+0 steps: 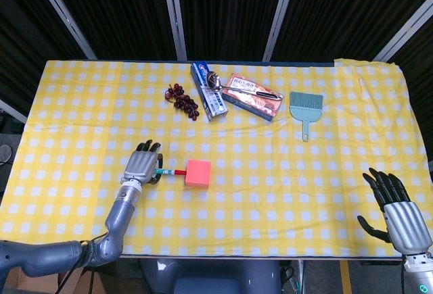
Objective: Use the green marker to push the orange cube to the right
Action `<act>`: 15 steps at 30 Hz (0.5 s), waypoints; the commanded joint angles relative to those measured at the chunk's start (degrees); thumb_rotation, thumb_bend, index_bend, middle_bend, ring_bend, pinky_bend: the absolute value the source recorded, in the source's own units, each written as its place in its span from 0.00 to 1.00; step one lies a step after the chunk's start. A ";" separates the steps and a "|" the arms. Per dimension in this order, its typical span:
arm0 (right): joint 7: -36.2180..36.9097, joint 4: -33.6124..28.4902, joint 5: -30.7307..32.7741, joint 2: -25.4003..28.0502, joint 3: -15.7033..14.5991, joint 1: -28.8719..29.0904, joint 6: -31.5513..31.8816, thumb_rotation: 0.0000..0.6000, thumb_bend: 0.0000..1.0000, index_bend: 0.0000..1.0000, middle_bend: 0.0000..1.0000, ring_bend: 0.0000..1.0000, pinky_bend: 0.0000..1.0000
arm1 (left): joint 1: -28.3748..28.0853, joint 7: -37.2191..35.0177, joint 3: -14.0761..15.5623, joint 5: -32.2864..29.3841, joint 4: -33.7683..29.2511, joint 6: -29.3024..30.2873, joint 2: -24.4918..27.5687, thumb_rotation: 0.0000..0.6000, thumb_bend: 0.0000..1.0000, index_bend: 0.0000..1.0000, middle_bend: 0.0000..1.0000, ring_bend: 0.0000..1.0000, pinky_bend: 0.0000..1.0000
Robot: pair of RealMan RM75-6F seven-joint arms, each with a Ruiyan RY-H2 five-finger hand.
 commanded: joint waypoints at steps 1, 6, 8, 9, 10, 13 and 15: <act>0.10 0.05 -0.01 0.00 0.01 0.00 0.03 1.00 0.34 0.00 0.00 0.00 0.05 | -0.96 0.84 -0.22 -0.62 -0.49 0.05 -0.68 1.00 0.48 0.57 0.11 0.00 0.10; 0.25 0.03 -0.10 0.02 -0.01 0.02 0.06 1.00 0.34 0.00 0.00 0.00 0.05 | -2.33 1.90 -0.27 -1.51 -0.96 0.12 -1.85 1.00 0.48 0.57 0.11 0.00 0.10; 0.27 0.02 -0.14 0.02 -0.01 0.03 0.09 1.00 0.34 0.00 0.00 0.00 0.05 | -3.13 2.46 -0.32 -1.74 -0.89 0.24 -2.54 1.00 0.48 0.57 0.11 0.00 0.10; 0.27 0.02 -0.15 0.02 -0.02 0.03 0.10 1.00 0.34 0.00 0.00 0.00 0.05 | -3.39 2.61 -0.38 -1.82 -0.80 0.30 -2.76 1.00 0.48 0.57 0.11 0.00 0.10; 0.29 0.01 -0.17 0.02 -0.03 0.02 0.12 1.00 0.34 0.00 0.00 0.00 0.05 | -3.72 2.74 -0.50 -1.83 -0.75 0.30 -3.06 1.00 0.48 0.57 0.11 0.00 0.10; 0.36 0.01 -0.18 0.03 -0.03 0.01 0.16 1.00 0.34 0.00 0.00 0.00 0.05 | -4.92 3.40 -0.83 -1.98 -0.26 0.44 -4.11 1.00 0.48 0.57 0.11 0.00 0.10; 0.40 0.02 -0.18 0.02 -0.01 0.02 0.18 1.00 0.34 0.00 0.00 0.00 0.05 | -5.64 3.64 -1.11 -2.30 -0.10 0.46 -4.77 1.00 0.48 0.57 0.11 0.00 0.10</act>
